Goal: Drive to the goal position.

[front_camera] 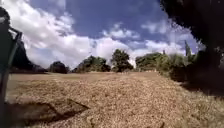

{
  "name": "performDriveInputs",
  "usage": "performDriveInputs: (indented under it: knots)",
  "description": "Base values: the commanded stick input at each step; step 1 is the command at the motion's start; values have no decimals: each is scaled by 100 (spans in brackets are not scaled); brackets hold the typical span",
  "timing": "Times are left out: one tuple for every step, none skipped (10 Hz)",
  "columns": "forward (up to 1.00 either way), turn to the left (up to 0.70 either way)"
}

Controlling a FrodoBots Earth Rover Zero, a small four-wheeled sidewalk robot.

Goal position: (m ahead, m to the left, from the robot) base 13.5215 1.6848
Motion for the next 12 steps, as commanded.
performDriveInputs:
  knots:
    - [70, 35]
    - [70, 13]
    - [70, 0]
    - [70, 0]
    - [70, 0]
    - [70, 0]
    - [70, 0]
    - [70, 0]
    - [70, 0]
    - [70, 0]
    - [70, 0]
    - [70, 0]
